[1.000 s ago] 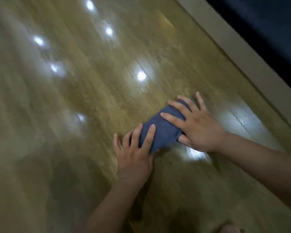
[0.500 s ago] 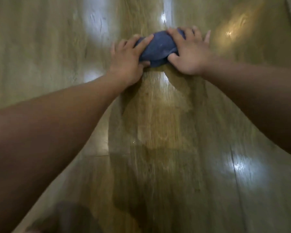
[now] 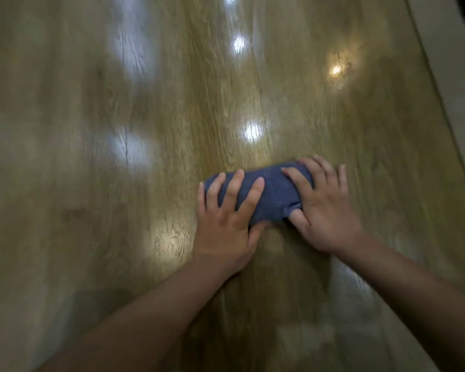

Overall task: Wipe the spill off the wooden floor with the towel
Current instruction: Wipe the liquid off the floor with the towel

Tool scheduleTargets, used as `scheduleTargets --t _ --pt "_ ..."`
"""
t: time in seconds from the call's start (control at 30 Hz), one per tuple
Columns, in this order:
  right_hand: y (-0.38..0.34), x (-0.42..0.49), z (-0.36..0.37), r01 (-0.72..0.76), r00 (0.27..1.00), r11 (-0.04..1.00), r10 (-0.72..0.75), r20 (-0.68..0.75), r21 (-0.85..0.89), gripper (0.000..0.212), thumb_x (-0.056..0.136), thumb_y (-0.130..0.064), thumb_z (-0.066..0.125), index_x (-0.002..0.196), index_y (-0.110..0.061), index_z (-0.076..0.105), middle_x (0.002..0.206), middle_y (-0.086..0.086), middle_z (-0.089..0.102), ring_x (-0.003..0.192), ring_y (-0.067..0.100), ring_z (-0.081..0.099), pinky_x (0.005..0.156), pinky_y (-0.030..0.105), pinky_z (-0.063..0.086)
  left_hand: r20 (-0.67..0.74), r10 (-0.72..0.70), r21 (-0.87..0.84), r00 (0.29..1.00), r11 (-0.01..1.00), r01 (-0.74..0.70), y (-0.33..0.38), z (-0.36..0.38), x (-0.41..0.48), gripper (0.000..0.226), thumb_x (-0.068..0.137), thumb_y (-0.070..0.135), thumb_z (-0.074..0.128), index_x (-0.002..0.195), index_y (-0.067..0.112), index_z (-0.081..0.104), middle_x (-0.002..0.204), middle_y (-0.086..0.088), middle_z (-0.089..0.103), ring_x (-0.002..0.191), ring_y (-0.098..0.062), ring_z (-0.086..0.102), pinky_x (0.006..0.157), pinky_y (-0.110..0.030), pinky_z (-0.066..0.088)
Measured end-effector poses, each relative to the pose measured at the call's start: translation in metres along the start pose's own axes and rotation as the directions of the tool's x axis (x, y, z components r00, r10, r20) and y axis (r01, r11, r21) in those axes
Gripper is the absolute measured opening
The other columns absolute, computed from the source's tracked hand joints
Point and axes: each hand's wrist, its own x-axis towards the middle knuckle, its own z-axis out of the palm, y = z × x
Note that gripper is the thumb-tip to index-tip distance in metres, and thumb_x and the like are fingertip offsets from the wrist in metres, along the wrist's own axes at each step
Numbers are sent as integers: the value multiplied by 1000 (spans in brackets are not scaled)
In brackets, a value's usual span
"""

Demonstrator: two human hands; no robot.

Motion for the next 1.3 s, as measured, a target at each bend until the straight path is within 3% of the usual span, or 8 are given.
scheduleTargets --t 0.13,0.3,0.4,0.5,0.6,0.77,0.93,1.3 --pt "27 37 -16 44 997 999 -43 67 -9 74 80 -55 33 147 -24 28 153 17 31 143 40 23 111 74 12 22 -28 61 999 998 26 2 -1 37 69 91 60 46 150 28 36 151 -8 39 136 -37 34 112 -63 21" --pt "54 107 -40 -185 980 981 189 61 -58 75 83 -55 29 154 -31 17 160 8 20 149 32 14 112 74 -2 183 -72 133 980 990 48 -5 -7 139 74 93 64 38 155 35 11 158 -5 22 145 -33 18 114 -70 0" --pt "43 111 -43 -263 964 962 264 4 -71 72 83 -52 37 151 -32 26 154 13 33 144 35 27 115 71 3 198 -60 216 978 976 17 1 -14 158 77 88 65 41 154 31 18 152 -9 32 137 -35 30 116 -58 13" --pt "29 65 -40 -160 987 980 158 -32 -116 80 72 -60 36 145 -28 38 139 17 49 128 40 42 116 59 19 153 -8 190 988 982 -22 6 -31 109 86 76 72 45 146 25 35 136 -9 47 120 -35 42 103 -46 33" --pt "22 -12 -29 51 999 995 -50 15 -91 84 66 -65 44 138 -23 46 125 17 55 108 40 49 100 50 36 209 -19 159 978 987 -14 18 -35 27 94 66 79 49 139 19 42 124 -8 50 108 -31 43 93 -43 34" --pt "10 -91 -5 156 988 986 -156 3 -51 81 62 -60 56 130 -15 51 125 19 46 103 35 43 91 47 32 155 -106 44 982 994 100 57 -21 -60 93 63 64 59 140 14 46 125 -4 49 111 -28 44 100 -47 31" --pt "2 -55 -3 260 965 963 -260 6 -67 83 69 -56 55 137 -9 52 129 21 52 111 39 50 100 51 35 63 36 54 997 998 -39 19 -20 -37 87 70 60 66 141 15 45 136 -11 48 122 -34 49 107 -62 31" --pt "-22 114 -16 212 976 974 -215 -32 -82 79 72 -58 44 142 -22 45 134 13 54 116 39 50 95 50 38 -19 -83 26 996 996 84 -71 -23 82 77 78 61 58 137 14 47 131 -11 52 121 -34 48 111 -62 26"
